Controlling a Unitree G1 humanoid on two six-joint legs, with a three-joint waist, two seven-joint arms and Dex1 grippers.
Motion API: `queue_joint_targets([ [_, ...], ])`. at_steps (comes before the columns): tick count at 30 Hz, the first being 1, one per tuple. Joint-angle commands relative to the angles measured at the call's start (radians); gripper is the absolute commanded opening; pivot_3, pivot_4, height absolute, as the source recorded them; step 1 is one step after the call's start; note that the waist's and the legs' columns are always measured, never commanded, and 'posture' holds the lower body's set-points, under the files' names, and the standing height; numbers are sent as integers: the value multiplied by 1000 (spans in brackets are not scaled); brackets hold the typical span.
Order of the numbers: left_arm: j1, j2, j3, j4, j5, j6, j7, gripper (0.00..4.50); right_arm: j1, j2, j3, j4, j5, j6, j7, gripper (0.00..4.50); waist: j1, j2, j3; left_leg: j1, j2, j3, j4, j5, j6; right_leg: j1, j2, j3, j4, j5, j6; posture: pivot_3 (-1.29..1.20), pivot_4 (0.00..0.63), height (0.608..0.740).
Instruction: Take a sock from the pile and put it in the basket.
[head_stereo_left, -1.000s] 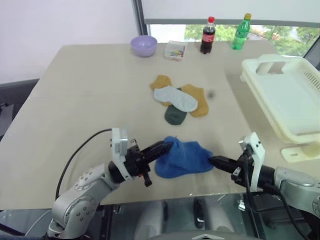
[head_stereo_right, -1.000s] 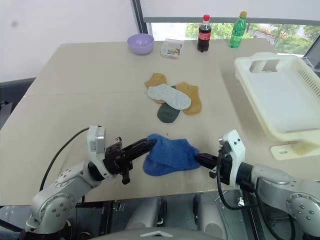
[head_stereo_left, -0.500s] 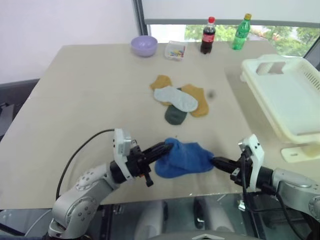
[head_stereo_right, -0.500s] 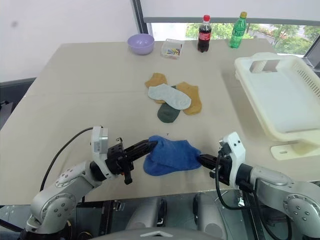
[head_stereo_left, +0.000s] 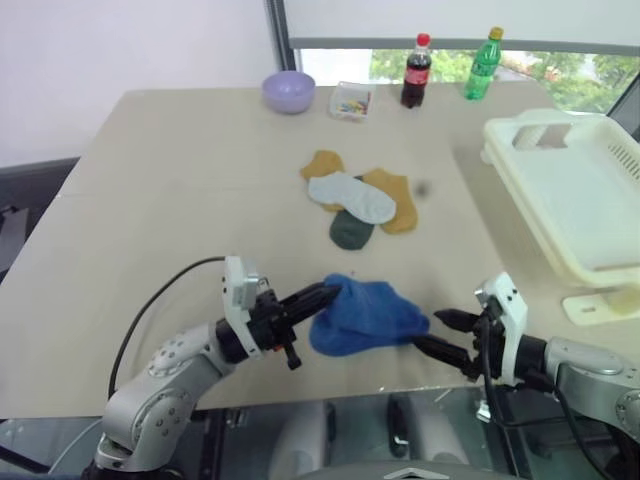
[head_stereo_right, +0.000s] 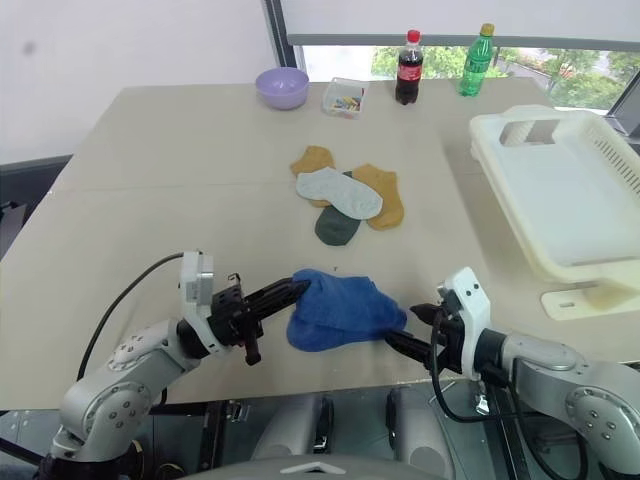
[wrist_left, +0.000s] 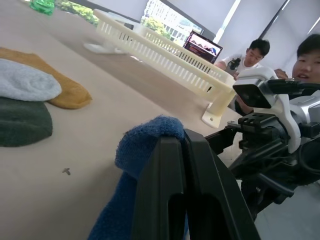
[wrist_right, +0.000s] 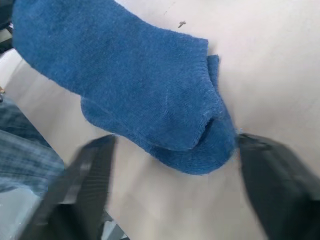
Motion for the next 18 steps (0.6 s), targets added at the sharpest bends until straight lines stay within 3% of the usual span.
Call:
queue_joint_targets([
  [1,12,-2,12,-12,8,-23,-13,0,-9,7,-23,-4,-9,-4,8,4477,0,0,0,0,0,0,0,0,0,0,0,0,0,0,0,0,150,736],
  [14,59,-8,-21,8,74,-53,-66,0,-124,88,12,24,-32,22,-51,4477,1,0,0,0,0,0,0,0,0,0,0,0,0,0,0,0,150,736],
  [18,72,-1,-29,25,95,-64,-85,0,-135,87,69,36,-115,40,-51,4477,-1,0,0,0,0,0,0,0,0,0,0,0,0,0,0,0,150,736],
])
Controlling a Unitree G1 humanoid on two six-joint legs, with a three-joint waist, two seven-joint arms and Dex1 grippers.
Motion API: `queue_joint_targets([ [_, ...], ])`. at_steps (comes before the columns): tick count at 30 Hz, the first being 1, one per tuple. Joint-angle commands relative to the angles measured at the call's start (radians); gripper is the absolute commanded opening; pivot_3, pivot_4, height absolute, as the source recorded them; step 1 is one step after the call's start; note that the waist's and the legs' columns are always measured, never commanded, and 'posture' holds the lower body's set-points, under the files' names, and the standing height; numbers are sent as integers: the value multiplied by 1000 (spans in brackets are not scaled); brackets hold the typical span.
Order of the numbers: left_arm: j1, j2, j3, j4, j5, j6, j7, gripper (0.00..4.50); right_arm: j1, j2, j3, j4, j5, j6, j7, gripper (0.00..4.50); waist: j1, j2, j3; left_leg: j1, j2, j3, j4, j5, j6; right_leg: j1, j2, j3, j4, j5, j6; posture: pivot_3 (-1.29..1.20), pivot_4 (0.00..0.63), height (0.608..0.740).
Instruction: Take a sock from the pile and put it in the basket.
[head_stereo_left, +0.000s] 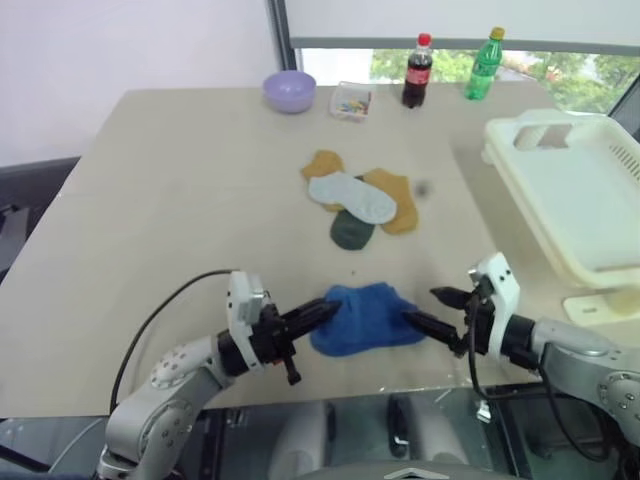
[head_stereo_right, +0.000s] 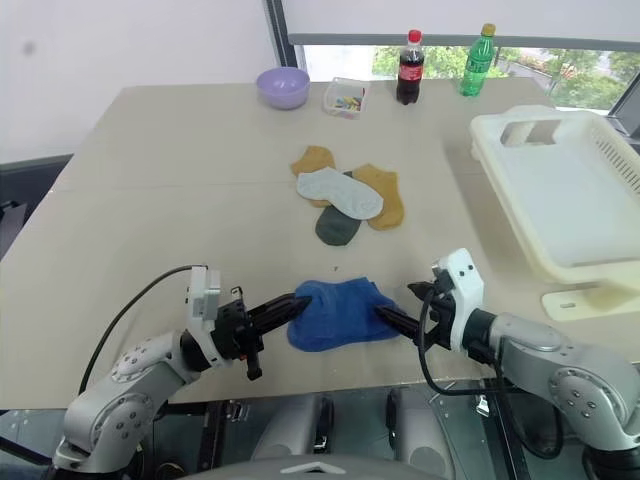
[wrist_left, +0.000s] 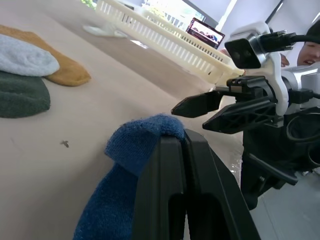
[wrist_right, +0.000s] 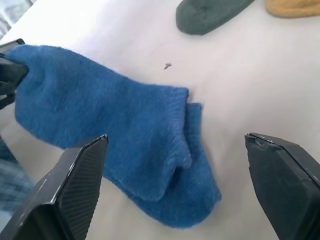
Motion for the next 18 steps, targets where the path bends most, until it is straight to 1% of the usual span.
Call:
queue_joint_targets([
  [1,15,4,-1,4,15,-26,-28,0,-12,-1,43,3,-75,23,-6,4477,0,0,0,0,0,0,0,0,0,0,0,0,0,0,0,0,150,736],
  [5,29,9,-11,31,53,-54,-63,0,-14,42,68,45,-92,65,-30,4477,0,0,0,0,0,0,0,0,0,0,0,0,0,0,0,0,150,736],
  [6,33,8,-13,39,61,-64,-72,0,-13,54,70,52,-94,79,-34,3974,-1,-1,-1,0,0,0,0,0,0,0,0,0,1,0,0,0,150,736],
  [7,35,7,-13,46,67,-70,-79,0,-11,67,68,59,-94,90,-42,3878,-1,-1,-1,1,0,0,0,0,0,0,0,0,1,0,0,0,150,736],
  [8,37,5,-13,55,73,-77,-84,0,-11,79,65,65,-93,94,-41,3322,-1,-2,-2,1,1,0,0,0,0,0,0,0,1,0,0,0,150,736],
  [9,40,5,-12,63,78,-85,-91,0,-9,87,59,63,-83,98,-34,2889,-2,-2,-2,1,1,0,0,0,0,0,1,0,1,0,0,0,150,736],
  [10,42,4,-11,70,82,-91,-96,0,-7,93,53,59,-73,104,-31,2567,-2,-2,-2,1,2,0,0,0,0,0,1,0,1,0,0,0,150,736],
  [15,52,2,-8,102,99,-119,-124,0,9,92,57,25,-70,124,-1,444,-1,-2,-2,1,3,0,0,0,0,0,1,0,1,0,0,0,150,736],
  [16,53,2,-8,107,101,-124,-128,0,11,95,56,24,-71,126,1,74,-1,-2,-2,1,3,0,0,0,0,0,1,0,1,0,0,0,150,736],
  [18,53,2,-9,114,105,-131,-134,0,12,107,50,24,-70,127,-5,74,-1,-2,-2,1,3,0,0,0,0,0,1,0,1,0,0,0,150,736],
])
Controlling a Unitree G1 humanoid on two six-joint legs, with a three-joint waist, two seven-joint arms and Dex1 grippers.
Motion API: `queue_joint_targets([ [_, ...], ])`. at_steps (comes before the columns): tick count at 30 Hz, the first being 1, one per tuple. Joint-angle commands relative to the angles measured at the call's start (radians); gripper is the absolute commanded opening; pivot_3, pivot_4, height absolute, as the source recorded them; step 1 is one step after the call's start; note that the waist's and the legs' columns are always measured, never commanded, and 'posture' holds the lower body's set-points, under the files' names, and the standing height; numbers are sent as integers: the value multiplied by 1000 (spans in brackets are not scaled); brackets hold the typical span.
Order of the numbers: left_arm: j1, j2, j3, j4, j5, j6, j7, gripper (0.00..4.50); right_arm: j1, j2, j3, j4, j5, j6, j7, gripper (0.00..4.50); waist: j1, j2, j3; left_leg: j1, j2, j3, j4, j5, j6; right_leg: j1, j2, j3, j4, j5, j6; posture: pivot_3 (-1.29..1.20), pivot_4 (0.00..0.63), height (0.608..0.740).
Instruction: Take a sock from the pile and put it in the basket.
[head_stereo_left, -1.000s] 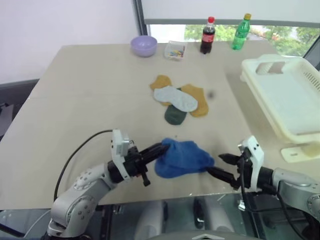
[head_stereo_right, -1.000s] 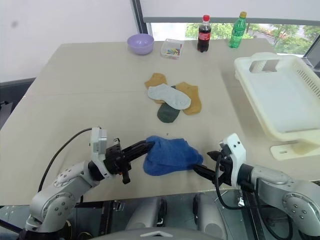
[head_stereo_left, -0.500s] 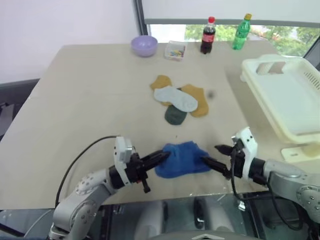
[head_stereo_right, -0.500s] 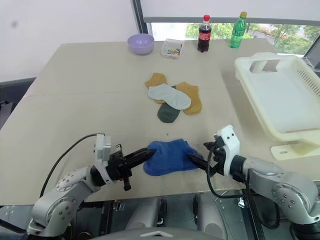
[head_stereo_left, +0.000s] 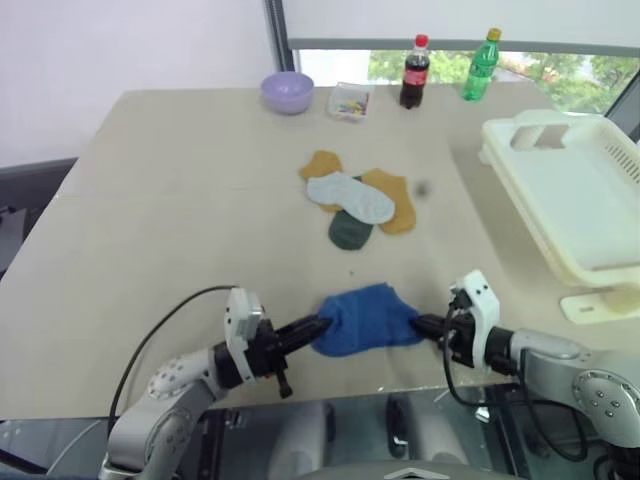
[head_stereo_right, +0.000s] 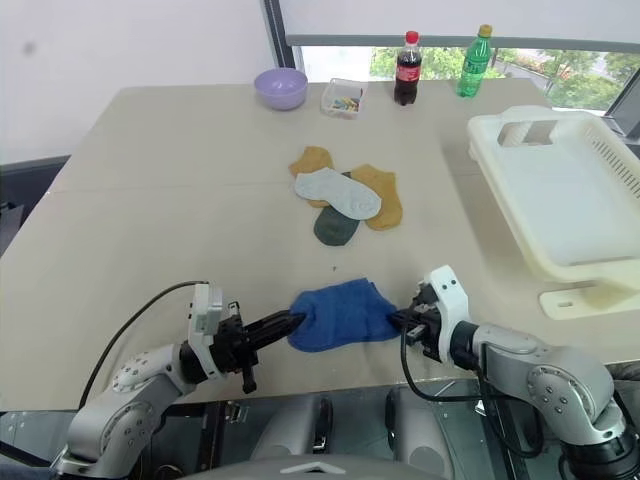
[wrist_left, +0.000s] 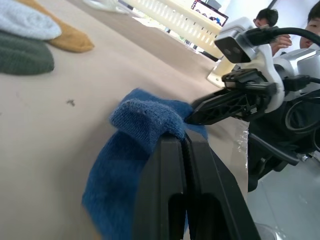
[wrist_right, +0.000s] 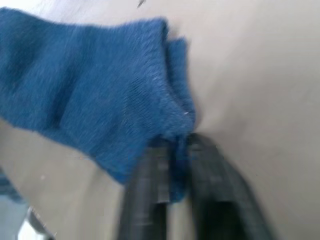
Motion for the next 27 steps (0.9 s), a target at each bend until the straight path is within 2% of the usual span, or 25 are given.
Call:
queue_joint_targets([
  [1,1,1,0,-1,17,-37,-24,0,8,27,-9,-29,16,6,0,74,0,0,0,0,0,0,0,0,0,0,0,0,0,0,0,0,150,736],
  [6,-15,-4,-1,21,33,-50,-33,0,4,60,-45,-9,6,3,-25,74,0,0,0,0,0,0,0,0,0,0,0,0,0,0,0,0,150,736],
  [18,-173,-54,-29,48,64,-19,46,0,-50,182,-141,41,-22,-44,-118,74,1,0,0,-1,0,0,0,0,0,0,1,0,0,0,0,0,150,736],
  [22,-210,-73,-50,45,76,5,86,0,-42,175,-163,43,-12,-20,-126,74,1,0,0,-1,-1,0,0,0,0,0,0,1,1,0,0,0,150,736],
  [24,-211,-74,-58,38,83,18,101,0,-26,156,-174,29,1,-7,-108,783,0,0,0,0,-1,0,0,0,0,0,0,1,1,0,0,0,150,736],
  [25,-210,-72,-63,34,89,25,109,0,-19,149,-179,24,3,-7,-103,869,0,0,0,0,-1,0,0,0,0,0,0,1,1,0,0,0,150,736],
  [26,-211,-71,-70,31,100,30,121,0,-8,138,-183,9,-6,-22,-88,1442,0,0,0,-1,-1,0,0,0,0,0,1,1,1,0,0,0,150,736],
  [27,-212,-72,-74,28,107,34,130,0,-2,133,-188,-3,-10,-37,-76,1830,0,0,0,-1,-1,0,0,0,0,0,1,1,1,0,0,0,150,736],
])
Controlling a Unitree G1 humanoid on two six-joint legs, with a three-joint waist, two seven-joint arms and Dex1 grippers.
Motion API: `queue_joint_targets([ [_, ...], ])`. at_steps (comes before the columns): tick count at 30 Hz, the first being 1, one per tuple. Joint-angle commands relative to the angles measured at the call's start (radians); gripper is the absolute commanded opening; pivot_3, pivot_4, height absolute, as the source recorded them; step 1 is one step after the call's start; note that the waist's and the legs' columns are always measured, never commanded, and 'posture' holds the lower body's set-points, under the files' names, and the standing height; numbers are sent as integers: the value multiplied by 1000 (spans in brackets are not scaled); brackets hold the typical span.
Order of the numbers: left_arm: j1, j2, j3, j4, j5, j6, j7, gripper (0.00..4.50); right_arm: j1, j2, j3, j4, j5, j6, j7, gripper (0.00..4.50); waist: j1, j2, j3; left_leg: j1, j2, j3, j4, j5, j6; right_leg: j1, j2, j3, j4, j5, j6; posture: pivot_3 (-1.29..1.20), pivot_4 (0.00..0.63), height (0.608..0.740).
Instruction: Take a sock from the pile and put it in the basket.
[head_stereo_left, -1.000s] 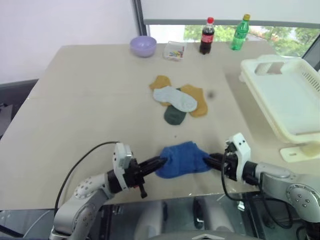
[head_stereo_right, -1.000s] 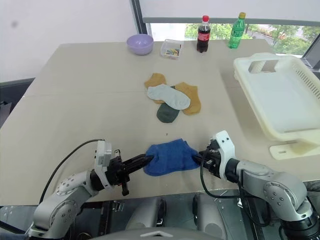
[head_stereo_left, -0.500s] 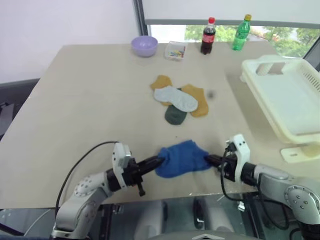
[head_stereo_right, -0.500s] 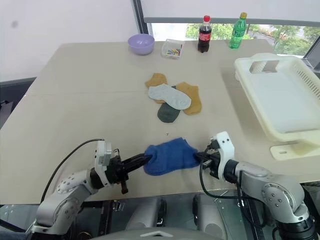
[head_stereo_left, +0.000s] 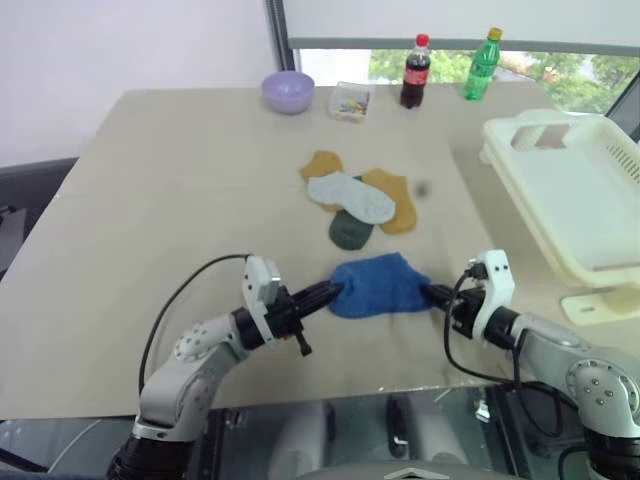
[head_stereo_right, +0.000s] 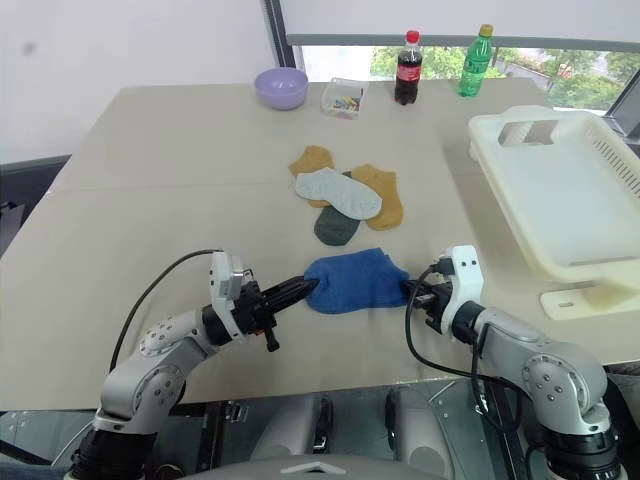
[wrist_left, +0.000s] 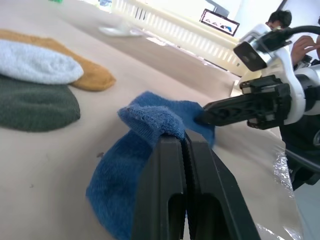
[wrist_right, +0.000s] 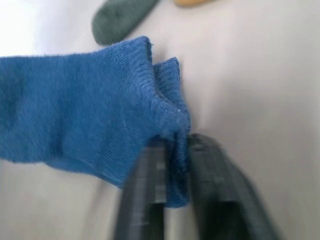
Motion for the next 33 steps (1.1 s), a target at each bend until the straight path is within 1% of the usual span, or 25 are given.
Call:
queue_joint_targets([
  [1,-8,0,-22,-41,24,15,32,0,18,-16,-44,-70,5,-47,43,2258,1,0,0,0,0,0,0,0,0,0,0,0,0,0,0,0,150,736],
  [8,-19,1,-25,-55,20,29,44,0,1,-5,-23,-73,-24,-89,62,2258,-2,0,0,1,0,0,0,0,0,0,0,0,1,0,0,0,150,736],
  [17,-21,6,-25,-69,21,40,47,0,-27,2,45,-29,-123,-114,90,2258,-1,0,0,1,0,0,0,0,0,0,0,0,1,0,0,0,150,736],
  [20,-20,8,-24,-71,23,41,46,0,-28,-2,44,-34,-135,-118,107,1463,0,0,0,1,0,0,0,0,0,0,0,0,1,0,0,0,150,736],
  [21,-20,9,-24,-72,23,41,46,0,-26,-5,43,-37,-137,-118,112,965,-1,0,0,1,0,0,0,0,0,0,0,0,1,0,0,0,150,736],
  [22,-19,9,-24,-72,23,41,46,0,-24,-7,39,-41,-136,-117,116,562,-1,0,0,1,0,0,0,0,0,0,0,0,1,0,0,0,150,736],
  [23,-19,8,-24,-73,23,41,46,0,-23,-8,36,-45,-136,-118,119,8,-1,0,0,1,0,0,0,0,0,0,0,0,1,0,0,0,150,736],
  [28,-11,10,-20,-77,22,40,44,0,-15,-11,19,-69,-129,-121,130,8,-1,0,0,1,0,0,0,0,0,0,0,0,1,0,0,0,150,736],
  [33,2,3,7,-92,-12,42,43,0,-3,-12,-11,-108,-71,-101,130,8,-1,0,0,1,0,0,0,0,0,0,0,0,1,0,0,0,150,736],
])
